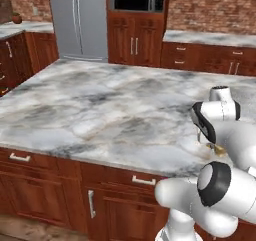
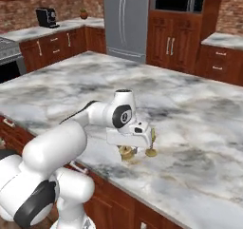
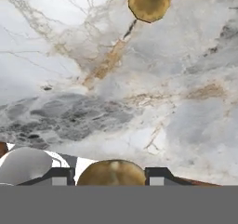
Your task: Pick the candle and candle from the dining table and place them in the open cabinet. Close the cabinet after placing the objects.
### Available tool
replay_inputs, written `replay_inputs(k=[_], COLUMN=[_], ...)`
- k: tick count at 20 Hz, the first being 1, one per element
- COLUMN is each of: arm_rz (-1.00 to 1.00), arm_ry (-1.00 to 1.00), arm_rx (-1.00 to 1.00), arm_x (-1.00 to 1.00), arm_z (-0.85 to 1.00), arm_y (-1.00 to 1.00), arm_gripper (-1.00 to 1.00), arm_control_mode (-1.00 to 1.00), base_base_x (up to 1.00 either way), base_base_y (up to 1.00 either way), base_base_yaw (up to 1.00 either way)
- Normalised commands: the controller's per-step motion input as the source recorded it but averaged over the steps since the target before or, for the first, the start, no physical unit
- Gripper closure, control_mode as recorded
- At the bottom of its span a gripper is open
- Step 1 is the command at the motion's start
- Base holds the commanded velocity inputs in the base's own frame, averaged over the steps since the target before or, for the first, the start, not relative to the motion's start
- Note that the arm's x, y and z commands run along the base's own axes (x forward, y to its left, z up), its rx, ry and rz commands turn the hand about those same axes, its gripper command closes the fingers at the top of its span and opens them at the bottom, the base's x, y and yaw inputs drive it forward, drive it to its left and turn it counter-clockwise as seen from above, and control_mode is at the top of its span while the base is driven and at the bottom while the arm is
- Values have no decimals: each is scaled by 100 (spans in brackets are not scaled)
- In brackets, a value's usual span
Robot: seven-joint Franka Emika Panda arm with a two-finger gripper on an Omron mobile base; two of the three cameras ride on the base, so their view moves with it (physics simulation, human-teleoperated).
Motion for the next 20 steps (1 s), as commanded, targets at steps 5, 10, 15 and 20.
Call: replay_inputs(k=[5, 10, 15, 20], arm_rz=[0, 0, 0, 0], arm_ry=[0, 0, 0, 0], arm_rx=[0, 0, 0, 0], arm_x=[0, 0, 0, 0], arm_z=[0, 0, 0, 0], arm_y=[0, 0, 0, 0], arm_gripper=[100, 100, 100, 100], arm_control_mode=[100, 100, 100, 100], base_base_x=[0, 6, 27, 59], base_base_y=[74, 54, 26, 5], base_base_yaw=[79, 83, 86, 82])
